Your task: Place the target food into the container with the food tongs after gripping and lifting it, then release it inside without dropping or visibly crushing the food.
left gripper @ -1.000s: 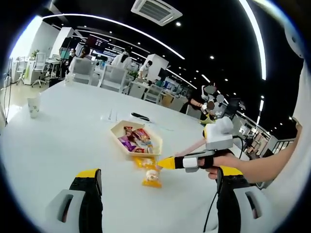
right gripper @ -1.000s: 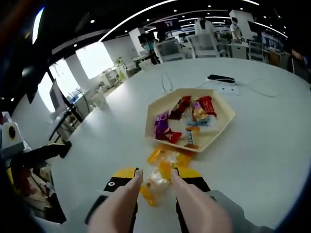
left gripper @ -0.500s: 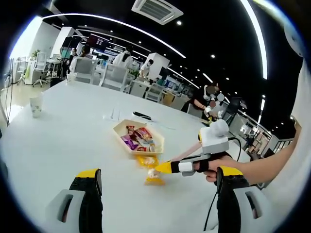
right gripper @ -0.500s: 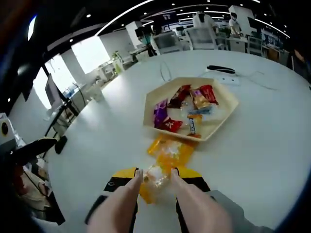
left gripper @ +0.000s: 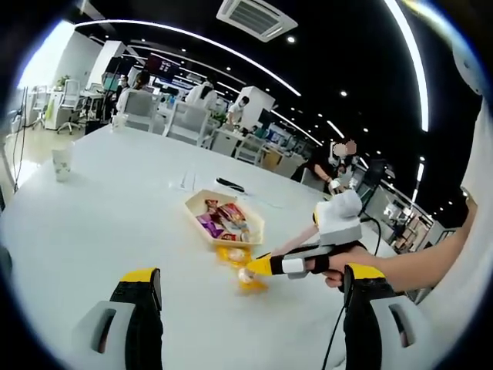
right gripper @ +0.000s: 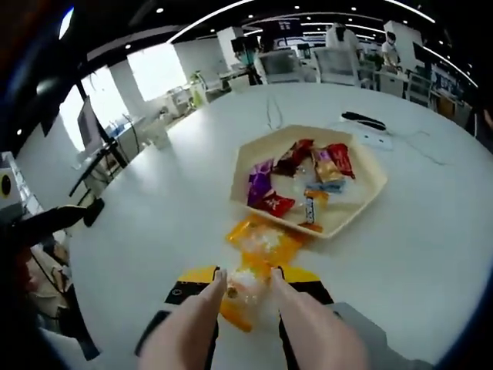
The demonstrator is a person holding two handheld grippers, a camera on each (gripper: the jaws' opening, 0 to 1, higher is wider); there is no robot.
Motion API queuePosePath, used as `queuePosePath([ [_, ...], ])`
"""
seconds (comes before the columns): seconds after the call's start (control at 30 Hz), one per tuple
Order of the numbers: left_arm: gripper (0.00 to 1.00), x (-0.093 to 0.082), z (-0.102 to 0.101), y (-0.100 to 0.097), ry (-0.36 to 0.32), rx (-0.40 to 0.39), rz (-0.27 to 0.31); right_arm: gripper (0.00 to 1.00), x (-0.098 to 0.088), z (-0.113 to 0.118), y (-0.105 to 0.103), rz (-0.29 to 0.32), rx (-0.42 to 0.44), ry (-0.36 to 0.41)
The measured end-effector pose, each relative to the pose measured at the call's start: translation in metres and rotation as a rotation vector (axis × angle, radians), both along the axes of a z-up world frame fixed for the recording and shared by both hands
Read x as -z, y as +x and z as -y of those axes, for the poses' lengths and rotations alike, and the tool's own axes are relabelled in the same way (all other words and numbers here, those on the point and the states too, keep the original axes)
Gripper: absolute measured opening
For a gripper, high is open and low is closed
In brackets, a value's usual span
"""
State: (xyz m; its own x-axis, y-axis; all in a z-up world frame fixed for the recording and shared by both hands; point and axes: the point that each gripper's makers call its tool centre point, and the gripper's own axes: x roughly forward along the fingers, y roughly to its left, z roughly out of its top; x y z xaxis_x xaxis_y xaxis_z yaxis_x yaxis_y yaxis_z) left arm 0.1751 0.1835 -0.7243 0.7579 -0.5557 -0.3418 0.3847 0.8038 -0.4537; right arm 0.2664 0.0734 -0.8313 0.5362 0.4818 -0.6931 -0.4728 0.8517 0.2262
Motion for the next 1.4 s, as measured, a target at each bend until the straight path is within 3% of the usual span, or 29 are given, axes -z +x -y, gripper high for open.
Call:
queuePosePath([
  [0.23,0.99,0.002,0.003,0.002,-0.018,-0.003,-0.008,0.29,-0.003,0.001,-0.001,0.003,0.052,0.015],
  [0.57,0.99,0.003,0.003,0.002,-0.015,0.002,-0.014,0.29,0.007,-0.001,-0.005,0.012,0.102,-0.06],
  [0.87,0.99,0.005,0.001,0.001,-0.011,0.003,-0.022,0.27,0.011,-0.005,-0.002,0.028,0.056,-0.066],
  [0.97,0.99,0.006,0.002,0.001,-0.011,0.005,-0.021,0.26,0.012,-0.006,-0.004,0.066,0.004,-0.072],
  [1.2,0.99,0.008,0.009,0.0,-0.013,0.022,-0.028,0.21,0.011,-0.005,0.0,0.039,-0.031,-0.058],
  [1.4,0.99,0.009,0.01,-0.001,-0.009,0.026,-0.028,0.17,0.011,-0.003,0.006,-0.046,0.019,0.055],
])
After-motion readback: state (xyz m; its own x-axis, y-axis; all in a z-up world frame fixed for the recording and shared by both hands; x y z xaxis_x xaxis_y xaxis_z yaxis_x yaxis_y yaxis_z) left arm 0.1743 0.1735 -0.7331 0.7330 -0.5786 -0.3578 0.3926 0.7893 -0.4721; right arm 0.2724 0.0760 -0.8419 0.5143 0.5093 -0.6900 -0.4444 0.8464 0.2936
